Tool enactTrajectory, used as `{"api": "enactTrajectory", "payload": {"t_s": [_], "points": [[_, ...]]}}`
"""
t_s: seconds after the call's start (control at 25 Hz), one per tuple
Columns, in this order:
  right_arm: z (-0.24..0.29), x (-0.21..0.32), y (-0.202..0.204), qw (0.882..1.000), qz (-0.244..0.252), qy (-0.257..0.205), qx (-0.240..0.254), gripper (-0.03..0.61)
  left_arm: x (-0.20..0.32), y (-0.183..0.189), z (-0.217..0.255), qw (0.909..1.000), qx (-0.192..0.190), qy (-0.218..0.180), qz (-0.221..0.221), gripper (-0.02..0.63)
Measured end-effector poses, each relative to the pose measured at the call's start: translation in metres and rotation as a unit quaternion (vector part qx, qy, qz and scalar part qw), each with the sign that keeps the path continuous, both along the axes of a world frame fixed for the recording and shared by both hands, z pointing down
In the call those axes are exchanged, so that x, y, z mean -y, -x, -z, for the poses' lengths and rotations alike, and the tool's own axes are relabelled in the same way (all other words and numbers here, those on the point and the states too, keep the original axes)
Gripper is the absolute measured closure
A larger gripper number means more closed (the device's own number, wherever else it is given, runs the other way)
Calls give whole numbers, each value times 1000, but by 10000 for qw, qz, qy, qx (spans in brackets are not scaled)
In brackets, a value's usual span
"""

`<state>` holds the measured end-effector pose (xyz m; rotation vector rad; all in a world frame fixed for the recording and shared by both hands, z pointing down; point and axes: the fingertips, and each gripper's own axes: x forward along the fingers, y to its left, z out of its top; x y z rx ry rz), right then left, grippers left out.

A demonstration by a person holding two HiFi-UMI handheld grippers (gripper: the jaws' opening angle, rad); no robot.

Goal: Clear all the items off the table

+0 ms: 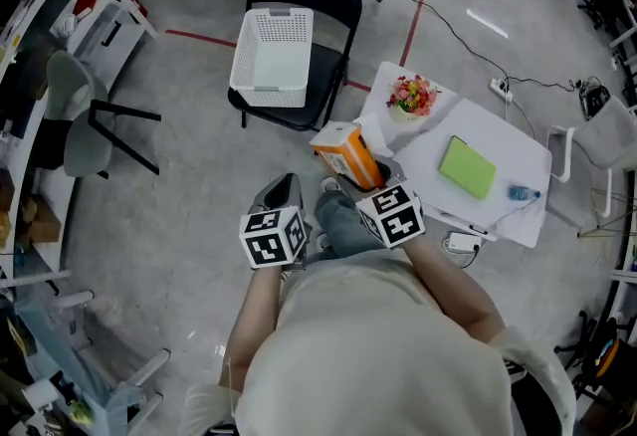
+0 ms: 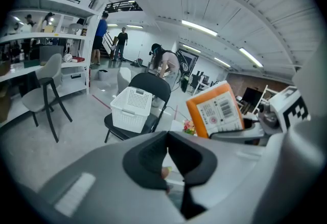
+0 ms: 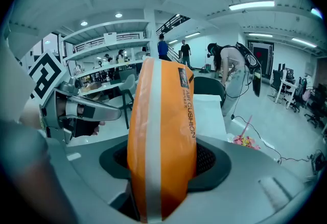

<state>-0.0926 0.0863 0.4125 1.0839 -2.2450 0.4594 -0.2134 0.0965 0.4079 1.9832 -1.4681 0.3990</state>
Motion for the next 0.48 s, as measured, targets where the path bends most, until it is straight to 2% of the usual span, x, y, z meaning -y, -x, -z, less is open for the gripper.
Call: {"api": "enactTrajectory", "payload": {"t_s": [0.48], "points": [[0,80,30,9994,321,-47,71,325,65,25,-1,9997,139,13,190,604]]}}
